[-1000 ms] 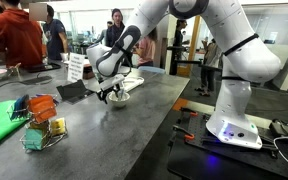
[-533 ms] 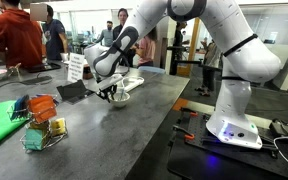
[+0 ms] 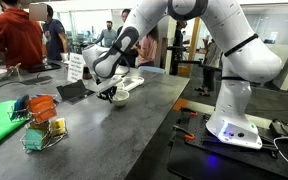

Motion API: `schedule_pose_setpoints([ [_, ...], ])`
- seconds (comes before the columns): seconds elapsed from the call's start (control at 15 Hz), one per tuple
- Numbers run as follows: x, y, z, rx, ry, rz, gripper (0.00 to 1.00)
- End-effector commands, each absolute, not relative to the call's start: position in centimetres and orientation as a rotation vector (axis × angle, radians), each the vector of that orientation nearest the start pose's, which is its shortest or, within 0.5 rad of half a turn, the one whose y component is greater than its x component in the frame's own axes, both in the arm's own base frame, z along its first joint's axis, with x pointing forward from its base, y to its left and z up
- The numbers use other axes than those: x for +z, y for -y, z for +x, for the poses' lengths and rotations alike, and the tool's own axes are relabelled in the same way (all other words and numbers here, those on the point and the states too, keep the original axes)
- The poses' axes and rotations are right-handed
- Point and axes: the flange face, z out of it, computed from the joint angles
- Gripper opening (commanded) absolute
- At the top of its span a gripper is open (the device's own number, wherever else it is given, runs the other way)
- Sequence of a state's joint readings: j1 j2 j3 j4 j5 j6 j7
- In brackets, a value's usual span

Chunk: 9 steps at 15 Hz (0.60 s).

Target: Move the bowl forward

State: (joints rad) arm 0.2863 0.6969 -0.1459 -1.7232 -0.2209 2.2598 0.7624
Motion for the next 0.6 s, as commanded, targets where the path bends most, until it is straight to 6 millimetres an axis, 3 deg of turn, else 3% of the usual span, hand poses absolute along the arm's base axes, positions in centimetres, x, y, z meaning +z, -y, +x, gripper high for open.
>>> schedule_pose_setpoints([
  [0.0,19.9,-11.3,61.0,-0.053,-0.809,-3.350,0.02],
  [0.33,22.0,-14.2,53.6,-0.141,-0.922,-3.271,0.02],
  [0.53,22.1,-13.8,49.5,-0.166,-0.996,-3.222,0.02],
])
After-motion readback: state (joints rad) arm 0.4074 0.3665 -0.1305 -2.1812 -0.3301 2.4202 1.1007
